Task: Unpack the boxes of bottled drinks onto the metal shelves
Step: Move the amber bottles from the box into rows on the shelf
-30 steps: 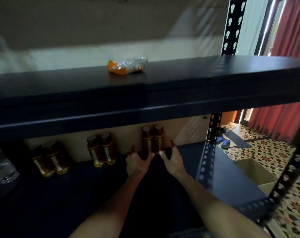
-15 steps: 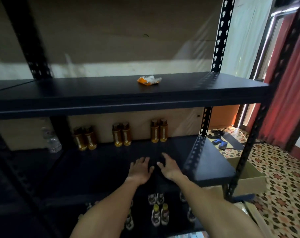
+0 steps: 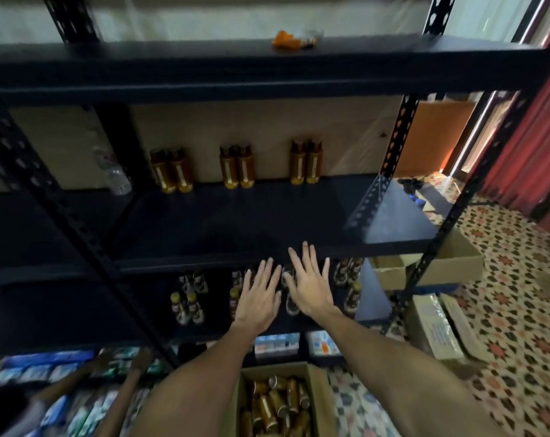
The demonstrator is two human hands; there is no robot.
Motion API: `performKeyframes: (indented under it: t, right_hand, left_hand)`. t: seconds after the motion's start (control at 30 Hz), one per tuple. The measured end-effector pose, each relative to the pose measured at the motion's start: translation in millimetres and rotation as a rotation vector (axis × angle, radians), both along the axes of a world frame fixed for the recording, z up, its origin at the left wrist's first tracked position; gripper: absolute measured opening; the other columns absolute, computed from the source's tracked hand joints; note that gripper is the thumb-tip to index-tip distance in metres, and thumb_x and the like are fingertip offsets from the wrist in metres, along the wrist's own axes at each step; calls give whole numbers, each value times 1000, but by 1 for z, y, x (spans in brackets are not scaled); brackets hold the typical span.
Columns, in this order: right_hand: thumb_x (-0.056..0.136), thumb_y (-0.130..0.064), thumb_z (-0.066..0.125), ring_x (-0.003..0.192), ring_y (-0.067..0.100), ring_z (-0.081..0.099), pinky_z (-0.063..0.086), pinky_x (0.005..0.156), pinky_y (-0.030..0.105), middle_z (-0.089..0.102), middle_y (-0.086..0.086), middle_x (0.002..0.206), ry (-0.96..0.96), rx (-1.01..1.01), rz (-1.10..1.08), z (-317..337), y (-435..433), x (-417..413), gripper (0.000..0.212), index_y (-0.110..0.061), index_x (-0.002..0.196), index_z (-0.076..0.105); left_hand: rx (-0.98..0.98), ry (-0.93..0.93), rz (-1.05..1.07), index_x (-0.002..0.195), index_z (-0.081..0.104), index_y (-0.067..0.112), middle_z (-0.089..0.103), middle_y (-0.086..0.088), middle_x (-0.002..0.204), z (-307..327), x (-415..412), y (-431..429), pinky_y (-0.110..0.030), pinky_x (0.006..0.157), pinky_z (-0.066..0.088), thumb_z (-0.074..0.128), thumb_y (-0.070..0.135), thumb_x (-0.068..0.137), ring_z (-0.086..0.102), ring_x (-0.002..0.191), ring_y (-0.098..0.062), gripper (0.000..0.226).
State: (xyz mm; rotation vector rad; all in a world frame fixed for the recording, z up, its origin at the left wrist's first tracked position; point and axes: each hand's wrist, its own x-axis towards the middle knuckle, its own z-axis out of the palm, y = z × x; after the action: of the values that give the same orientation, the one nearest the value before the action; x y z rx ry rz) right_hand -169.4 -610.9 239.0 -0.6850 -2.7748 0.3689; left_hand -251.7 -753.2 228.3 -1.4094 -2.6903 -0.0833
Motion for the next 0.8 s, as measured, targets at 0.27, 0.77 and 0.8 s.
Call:
performKeyframes:
  t: [0.27,0.77,0.8]
  right_hand:
    - [106,-46,27,156,20,-9,-2,124,54,-4,2,169,-134,-173,13,-80,-35,56,60,-31,161,8]
    - [103,-26,36,154,26,13,16,125,46,17,6,168,-417,-535,-52,-242,-83,142,63,-14,161,16]
    - [104,-23,39,154,26,13,14,126,41,18,7,167,-429,-550,-55,-255,-83,145,62,-13,161,16]
  left_hand:
    - [-167,-237,-1,159,2,15,-5,-2,166,-55,27,-23,-43,124,-3,15,40,107,-12,152,-16,59]
    - [-505,-527,-155,154,27,5,20,-9,163,-205,79,-43,-40,121,8,28,25,108,9,152,-22,50]
    - [-512,-528,-169,152,30,5,23,-10,162,-225,75,-43,-41,121,10,29,27,108,11,152,-23,50]
